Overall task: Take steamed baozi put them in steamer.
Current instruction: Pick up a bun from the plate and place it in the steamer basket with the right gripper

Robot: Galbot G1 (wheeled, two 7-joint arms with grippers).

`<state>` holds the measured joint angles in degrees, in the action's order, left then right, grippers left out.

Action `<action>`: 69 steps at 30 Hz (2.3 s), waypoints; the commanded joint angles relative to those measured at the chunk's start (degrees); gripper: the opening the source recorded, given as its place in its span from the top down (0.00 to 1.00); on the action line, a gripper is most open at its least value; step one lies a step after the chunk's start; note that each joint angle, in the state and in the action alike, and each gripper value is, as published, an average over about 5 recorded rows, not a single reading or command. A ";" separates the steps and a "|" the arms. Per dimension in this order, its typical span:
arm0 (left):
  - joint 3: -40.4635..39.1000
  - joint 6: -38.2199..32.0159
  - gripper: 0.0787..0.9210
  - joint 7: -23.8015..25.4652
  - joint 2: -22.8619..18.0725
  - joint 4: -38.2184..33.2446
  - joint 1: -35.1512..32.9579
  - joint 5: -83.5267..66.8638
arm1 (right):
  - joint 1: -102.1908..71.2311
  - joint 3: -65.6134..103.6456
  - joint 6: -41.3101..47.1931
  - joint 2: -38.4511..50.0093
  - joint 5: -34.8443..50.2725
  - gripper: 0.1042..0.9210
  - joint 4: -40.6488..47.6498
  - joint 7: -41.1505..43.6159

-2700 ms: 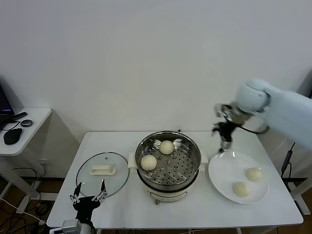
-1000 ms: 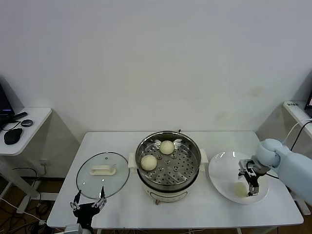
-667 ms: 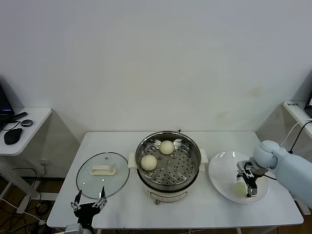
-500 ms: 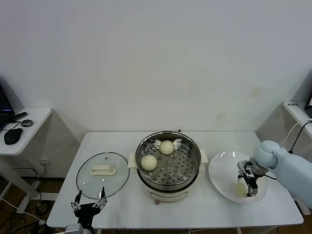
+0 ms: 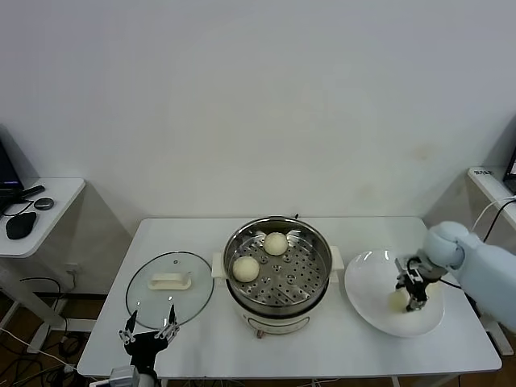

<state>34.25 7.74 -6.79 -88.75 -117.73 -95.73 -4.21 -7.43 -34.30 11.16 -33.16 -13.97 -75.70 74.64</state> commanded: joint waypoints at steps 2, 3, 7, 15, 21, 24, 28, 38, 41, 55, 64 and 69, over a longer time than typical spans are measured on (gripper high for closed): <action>-0.11 0.65 0.12 -0.40 -0.10 -1.20 0.57 0.03 | 31.51 -13.08 1.04 -7.98 11.64 0.43 0.50 1.95; -0.02 0.78 0.12 -0.48 -0.07 -1.42 0.59 0.01 | 34.92 -15.28 1.17 -9.61 13.53 0.43 0.51 2.26; 0.12 1.17 0.12 -0.64 -0.02 -2.58 0.58 -0.18 | 44.65 -21.57 1.35 -15.04 20.08 0.43 0.58 3.28; -0.48 1.34 0.12 -0.84 0.00 -4.18 0.28 -0.36 | 46.85 -24.71 -6.61 -21.20 34.55 0.43 -3.58 4.75; -0.37 1.43 0.12 -1.03 0.16 -4.93 0.18 -0.62 | 44.35 -29.63 -31.65 -24.96 26.54 0.43 -6.65 3.19; 0.03 1.41 0.12 -1.21 0.09 -5.81 -0.27 -0.95 | 42.80 -32.63 -37.77 -24.92 19.76 0.43 -8.51 1.80; 0.23 1.40 0.12 -1.56 -0.27 -6.25 -0.54 -1.18 | 40.22 -35.91 -45.54 -24.77 13.35 0.43 -10.29 -2.94; -0.17 1.43 0.12 -1.63 -1.14 -6.25 -0.29 -1.13 | 35.14 -34.77 -50.94 -28.53 3.78 0.43 -11.87 -8.82; -0.25 1.60 0.12 -1.49 -1.60 -6.50 0.07 -1.16 | 34.80 -36.25 -51.91 -28.64 4.12 0.43 -13.32 -8.86; -0.17 1.88 0.12 -1.29 -1.66 -5.86 0.74 -1.43 | 33.12 -37.33 -52.96 -28.47 2.10 0.42 -14.35 -7.68; -0.18 1.98 0.12 -1.17 -1.83 -5.54 1.17 -1.49 | 34.14 -37.84 -49.97 -27.90 3.82 0.38 -14.48 -10.38; -0.24 2.01 0.12 -1.15 -1.90 -5.36 1.17 -1.50 | 35.60 -35.55 -45.28 -26.16 6.68 0.23 -14.75 -9.12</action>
<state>34.06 9.71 -7.98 -90.60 -123.17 -94.53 -5.69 27.10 -71.28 -38.14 -60.47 -9.70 -89.86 66.03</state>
